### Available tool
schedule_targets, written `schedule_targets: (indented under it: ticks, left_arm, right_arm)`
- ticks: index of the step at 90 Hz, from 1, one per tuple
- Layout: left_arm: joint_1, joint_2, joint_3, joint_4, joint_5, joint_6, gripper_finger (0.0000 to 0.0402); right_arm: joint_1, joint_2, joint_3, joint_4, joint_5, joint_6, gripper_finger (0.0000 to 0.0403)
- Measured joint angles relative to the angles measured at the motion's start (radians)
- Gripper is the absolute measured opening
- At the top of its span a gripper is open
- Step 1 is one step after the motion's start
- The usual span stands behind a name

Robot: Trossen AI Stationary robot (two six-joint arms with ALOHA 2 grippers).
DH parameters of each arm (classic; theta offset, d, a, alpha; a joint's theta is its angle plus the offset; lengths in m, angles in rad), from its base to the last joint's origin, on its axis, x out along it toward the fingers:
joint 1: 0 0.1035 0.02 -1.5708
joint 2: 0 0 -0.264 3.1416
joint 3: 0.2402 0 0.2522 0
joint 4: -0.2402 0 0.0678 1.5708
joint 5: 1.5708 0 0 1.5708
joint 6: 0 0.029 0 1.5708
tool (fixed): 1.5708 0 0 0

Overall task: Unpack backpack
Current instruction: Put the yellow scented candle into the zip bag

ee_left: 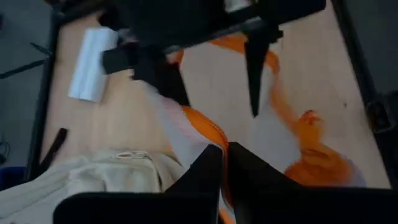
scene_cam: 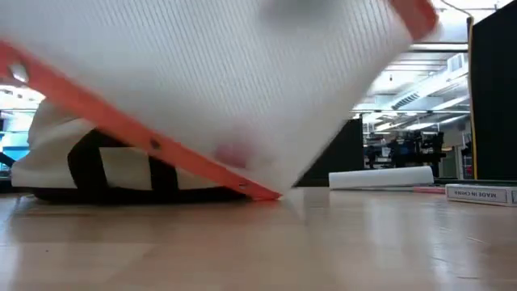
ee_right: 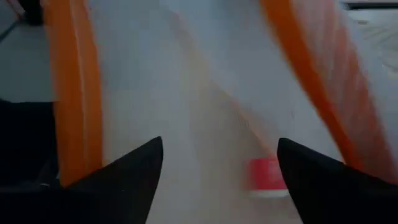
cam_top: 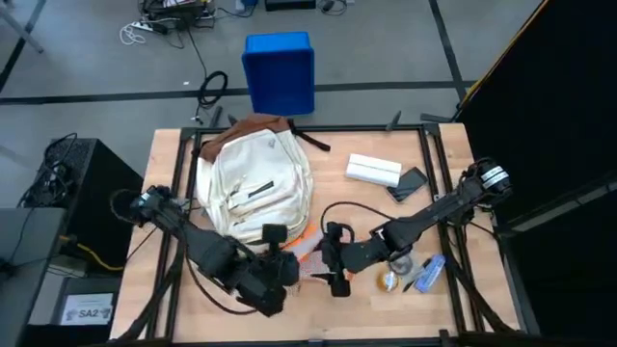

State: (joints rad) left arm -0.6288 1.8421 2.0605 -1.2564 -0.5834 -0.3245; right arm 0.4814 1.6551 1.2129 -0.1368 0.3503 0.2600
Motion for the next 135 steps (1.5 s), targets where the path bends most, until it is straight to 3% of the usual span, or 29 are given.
schedule_targets:
  ticks: [23, 33, 45, 65, 76, 83, 104, 135]
  left_arm:
    - [-0.022, -0.12, -0.004, -0.022, -0.129, -0.019, 0.0]
    - [-0.045, -0.197, -0.092, -0.008, -0.189, -0.051, 0.0]
    - [-0.061, -0.353, -0.351, 0.117, -0.235, -0.121, 0.0]
    - [-0.068, -0.734, -0.895, 0.675, -0.18, -0.066, 0.0]
    - [-0.052, -0.919, -1.108, 0.915, -0.178, -0.001, 0.0]
    - [-0.035, -1.009, -1.197, 0.985, -0.173, 0.018, 0.0]
    - [0.017, -1.116, -1.298, 1.016, -0.171, 0.03, 0.0]
    - [0.128, -1.129, -1.299, 0.889, -0.156, 0.036, 0.0]
  right_arm:
    - [0.078, -0.128, 0.0, 0.002, 0.185, -0.06, 0.0256]
    - [0.12, -0.164, 0.0, 0.004, 0.278, -0.098, 0.0241]
    - [0.171, -0.176, 0.0, 0.028, 0.387, -0.155, 0.023]
    - [0.199, -0.177, 0.0, 0.044, 0.464, -0.193, 0.0223]
    - [0.195, -0.177, 0.0, 0.044, 0.477, -0.194, 0.0223]
    - [0.185, -0.177, 0.0, 0.045, 0.483, -0.208, 0.0224]
    - [0.158, -0.141, -0.005, 0.041, 0.416, -0.366, 0.0224]
    - [0.094, -0.119, -0.005, 0.024, 0.469, -0.347, 0.0226]
